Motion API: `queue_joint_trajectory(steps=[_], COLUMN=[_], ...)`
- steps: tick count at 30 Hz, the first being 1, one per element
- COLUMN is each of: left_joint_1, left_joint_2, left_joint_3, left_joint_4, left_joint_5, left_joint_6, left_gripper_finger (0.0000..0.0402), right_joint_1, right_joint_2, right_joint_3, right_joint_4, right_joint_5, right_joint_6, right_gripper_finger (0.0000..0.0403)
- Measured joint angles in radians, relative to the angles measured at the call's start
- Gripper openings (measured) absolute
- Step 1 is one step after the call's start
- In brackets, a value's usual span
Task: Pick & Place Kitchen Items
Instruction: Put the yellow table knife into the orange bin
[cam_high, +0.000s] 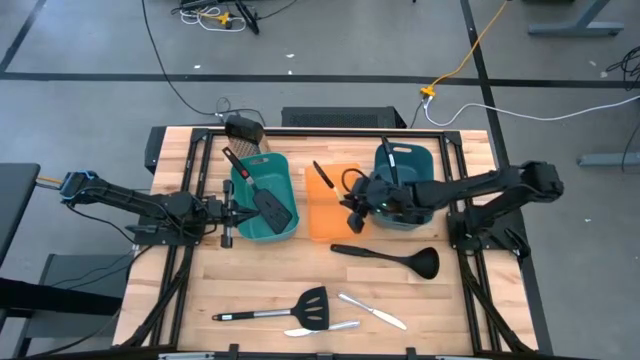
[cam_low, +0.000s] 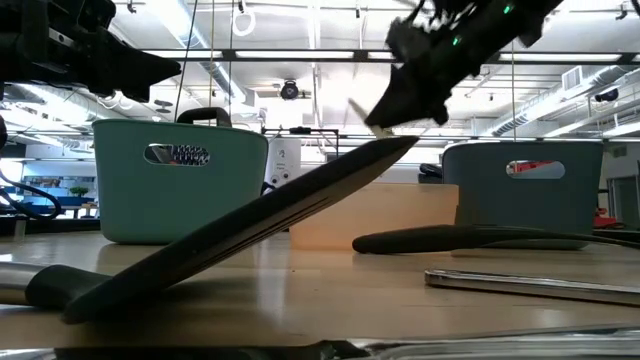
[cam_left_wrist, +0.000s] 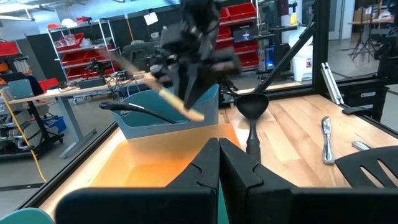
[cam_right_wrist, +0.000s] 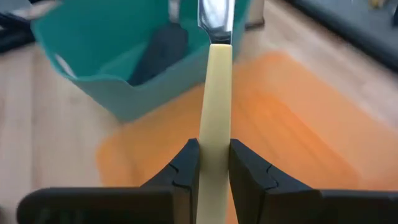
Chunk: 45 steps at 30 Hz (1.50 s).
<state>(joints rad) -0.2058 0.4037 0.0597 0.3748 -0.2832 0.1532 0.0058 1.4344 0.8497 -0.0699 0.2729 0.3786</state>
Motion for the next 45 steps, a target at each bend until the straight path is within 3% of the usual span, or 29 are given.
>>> queue_joint_trajectory(steps=[10, 19, 25, 39, 45], left_joint_1=[0.0, 0.0, 0.0, 0.0, 0.0], left_joint_2=[0.0, 0.0, 0.0, 0.0, 0.0], left_joint_3=[0.0, 0.0, 0.0, 0.0, 0.0], left_joint_4=[0.001, 0.002, 0.003, 0.015, 0.016], left_joint_5=[0.0, 0.0, 0.002, 0.019, 0.019], left_joint_6=[0.008, 0.008, 0.008, 0.014, 0.014], left_gripper_finger=[0.0007, 0.0007, 0.0007, 0.0007, 0.0007], right_joint_1=[-0.112, -0.131, -0.131, -0.156, -0.187], right_joint_2=[0.185, 0.344, 0.344, 0.339, 0.34], right_joint_3=[0.04, 0.186, 0.188, 0.188, 0.188], right_joint_4=[0.034, -0.116, -0.178, -0.27, -0.269], right_joint_5=[-0.136, -0.143, -0.136, -0.302, -0.313], right_joint_6=[0.059, 0.068, 0.13, 0.198, 0.196], right_gripper_finger=[0.0066, 0.0066, 0.0066, 0.0066, 0.0066])
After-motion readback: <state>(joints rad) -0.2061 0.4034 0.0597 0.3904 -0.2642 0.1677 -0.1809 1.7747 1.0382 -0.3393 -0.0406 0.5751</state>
